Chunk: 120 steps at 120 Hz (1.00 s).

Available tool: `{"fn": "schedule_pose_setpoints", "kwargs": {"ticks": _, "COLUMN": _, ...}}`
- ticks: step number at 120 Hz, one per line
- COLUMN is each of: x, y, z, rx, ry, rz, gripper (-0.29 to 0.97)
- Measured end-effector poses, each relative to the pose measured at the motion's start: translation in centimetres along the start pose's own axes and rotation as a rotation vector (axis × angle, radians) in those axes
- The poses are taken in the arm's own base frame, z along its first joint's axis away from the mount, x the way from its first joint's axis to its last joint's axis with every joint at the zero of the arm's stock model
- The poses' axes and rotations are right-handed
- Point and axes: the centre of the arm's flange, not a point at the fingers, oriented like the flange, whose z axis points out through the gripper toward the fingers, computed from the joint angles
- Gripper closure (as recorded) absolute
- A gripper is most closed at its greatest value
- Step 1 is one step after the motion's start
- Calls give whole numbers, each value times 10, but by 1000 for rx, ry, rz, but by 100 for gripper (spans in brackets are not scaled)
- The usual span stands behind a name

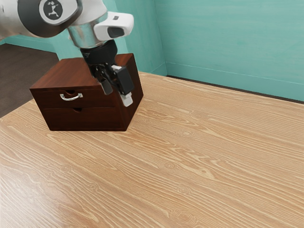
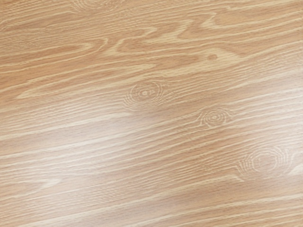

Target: Pull the drawer handle with one arm to open the drawer

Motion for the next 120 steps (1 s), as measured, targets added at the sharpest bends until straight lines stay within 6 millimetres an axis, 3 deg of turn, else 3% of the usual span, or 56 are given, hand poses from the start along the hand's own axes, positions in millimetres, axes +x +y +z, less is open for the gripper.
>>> {"fn": "schedule_pose_setpoints", "kwargs": {"ticks": 11, "x": 3, "y": -6, "z": 8, "rx": 1, "ry": -7, "rz": -8, "gripper": 3}}
{"fn": "schedule_pose_setpoints", "kwargs": {"ticks": 39, "x": -15, "y": -73, "z": 24, "rx": 9, "ry": -37, "rz": -130, "gripper": 3}}
{"fn": "schedule_pose_setpoints", "kwargs": {"ticks": 70, "x": -24, "y": -81, "z": 28, "rx": 2, "ry": -67, "rz": -226, "gripper": 3}}
{"fn": "schedule_pose_setpoints", "kwargs": {"ticks": 100, "x": -36, "y": -116, "z": 39, "rx": 2, "ry": -110, "rz": -589, "gripper": 3}}
{"fn": "schedule_pose_setpoints", "kwargs": {"ticks": 120, "x": -63, "y": -172, "z": 40, "rx": -7, "ry": -110, "rz": -953, "gripper": 3}}
